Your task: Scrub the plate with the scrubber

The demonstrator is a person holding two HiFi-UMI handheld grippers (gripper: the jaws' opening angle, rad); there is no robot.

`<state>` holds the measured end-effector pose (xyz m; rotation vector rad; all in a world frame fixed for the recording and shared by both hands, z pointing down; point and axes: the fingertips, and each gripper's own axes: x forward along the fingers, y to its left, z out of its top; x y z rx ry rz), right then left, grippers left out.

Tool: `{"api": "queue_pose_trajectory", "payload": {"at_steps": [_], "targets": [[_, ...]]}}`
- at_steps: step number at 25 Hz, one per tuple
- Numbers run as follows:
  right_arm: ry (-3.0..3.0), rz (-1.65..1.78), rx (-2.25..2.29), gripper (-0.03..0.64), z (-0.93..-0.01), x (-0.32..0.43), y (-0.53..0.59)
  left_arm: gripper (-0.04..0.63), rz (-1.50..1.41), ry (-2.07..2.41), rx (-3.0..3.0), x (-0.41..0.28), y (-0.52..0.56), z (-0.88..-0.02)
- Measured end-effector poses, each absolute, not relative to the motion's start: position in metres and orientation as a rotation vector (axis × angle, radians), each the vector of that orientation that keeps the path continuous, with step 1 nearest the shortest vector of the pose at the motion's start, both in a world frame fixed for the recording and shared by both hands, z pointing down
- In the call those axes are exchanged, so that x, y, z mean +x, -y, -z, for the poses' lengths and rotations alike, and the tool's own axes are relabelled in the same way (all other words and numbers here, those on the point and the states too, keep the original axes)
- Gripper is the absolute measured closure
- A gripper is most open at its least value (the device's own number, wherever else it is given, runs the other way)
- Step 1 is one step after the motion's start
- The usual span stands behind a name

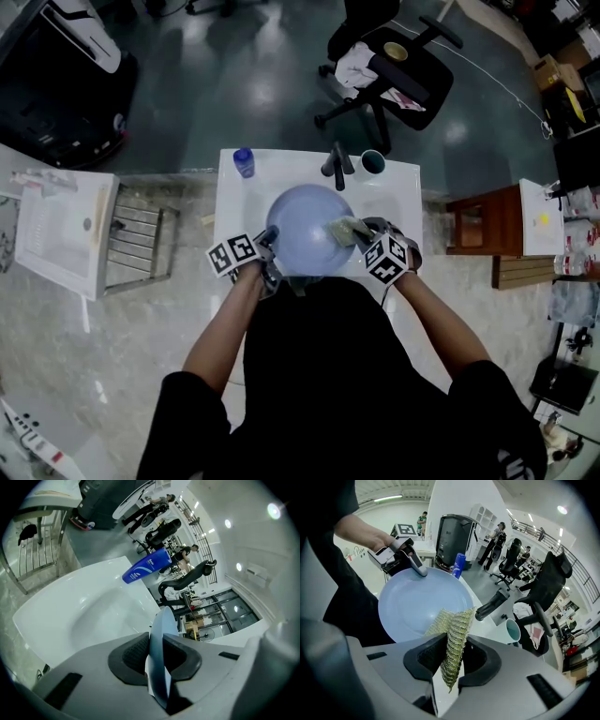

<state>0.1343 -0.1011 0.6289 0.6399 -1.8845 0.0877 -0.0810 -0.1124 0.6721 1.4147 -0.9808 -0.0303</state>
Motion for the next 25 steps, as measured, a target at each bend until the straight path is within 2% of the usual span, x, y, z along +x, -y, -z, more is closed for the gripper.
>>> {"api": "queue_pose_trajectory", "payload": {"at_steps": [14,25], "targets": [[1.969,-0.354,0.687,0.541,-0.638,0.121,0.072,0.541,0.035,1.01,1.396,-0.088,0.119,-0.678],[2.015,-0.418,0.716,0.543,-0.634,0.095,0.063,0.54,0.057,1.029,1.377,-0.101,0.121,-0.678]]}}
